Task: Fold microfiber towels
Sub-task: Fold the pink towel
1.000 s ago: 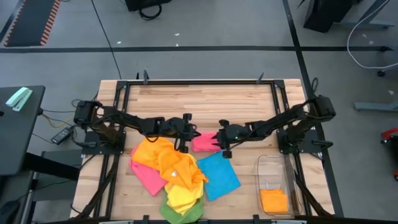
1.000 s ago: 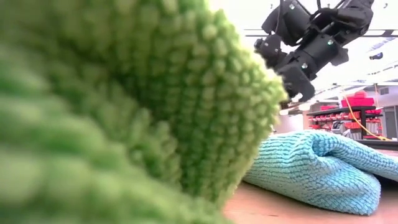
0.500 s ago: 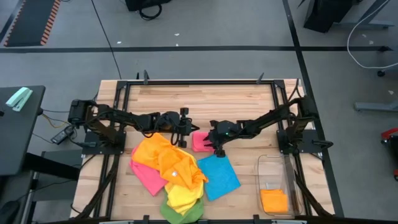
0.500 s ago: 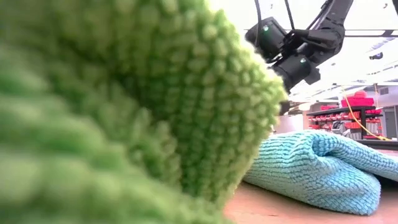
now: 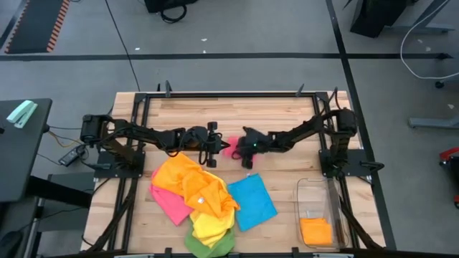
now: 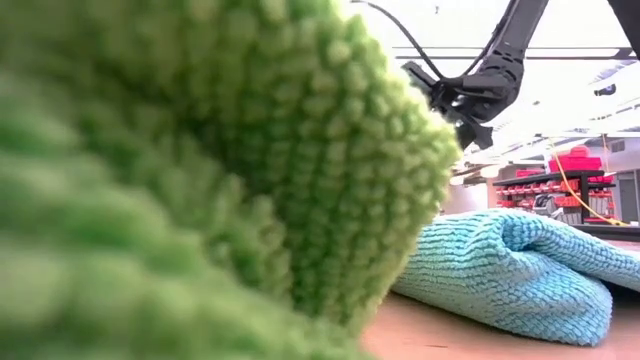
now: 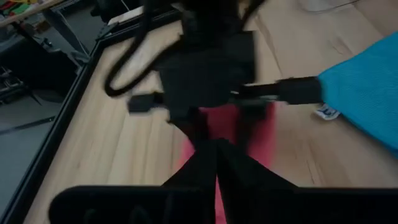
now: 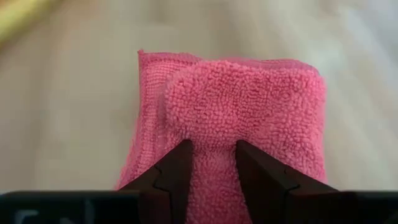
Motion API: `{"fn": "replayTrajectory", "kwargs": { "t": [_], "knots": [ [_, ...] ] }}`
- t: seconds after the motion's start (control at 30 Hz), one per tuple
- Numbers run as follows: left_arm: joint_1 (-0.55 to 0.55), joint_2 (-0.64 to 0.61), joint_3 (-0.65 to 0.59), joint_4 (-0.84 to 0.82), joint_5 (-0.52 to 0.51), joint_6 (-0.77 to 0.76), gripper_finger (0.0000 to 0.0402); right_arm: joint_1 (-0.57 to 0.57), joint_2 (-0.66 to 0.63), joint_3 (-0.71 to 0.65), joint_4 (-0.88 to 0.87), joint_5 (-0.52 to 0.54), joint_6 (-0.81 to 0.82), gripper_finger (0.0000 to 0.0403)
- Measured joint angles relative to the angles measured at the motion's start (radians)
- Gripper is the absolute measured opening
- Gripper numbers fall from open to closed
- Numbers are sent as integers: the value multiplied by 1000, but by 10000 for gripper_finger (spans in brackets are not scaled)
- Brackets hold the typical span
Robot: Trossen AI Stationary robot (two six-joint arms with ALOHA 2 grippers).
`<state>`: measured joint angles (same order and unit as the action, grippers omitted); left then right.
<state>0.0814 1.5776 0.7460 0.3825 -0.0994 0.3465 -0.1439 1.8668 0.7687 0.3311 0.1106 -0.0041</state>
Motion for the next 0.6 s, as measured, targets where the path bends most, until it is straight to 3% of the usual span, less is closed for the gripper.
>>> {"fn": "replayTrajectory", "kwargs": {
  "t": [0.17, 0.3, 0.6],
  "knots": [
    [0, 0, 0, -5, 0, -3, 14, -56, -46, -2, -107, 86, 71, 137],
    [0, 0, 0, -7, 0, -21, 24, -68, -87, -7, -138, 88, 75, 137],
    [0, 1, 0, -14, 0, -23, 18, 20, -311, -8, -304, 97, -95, 137]
  ]
}}
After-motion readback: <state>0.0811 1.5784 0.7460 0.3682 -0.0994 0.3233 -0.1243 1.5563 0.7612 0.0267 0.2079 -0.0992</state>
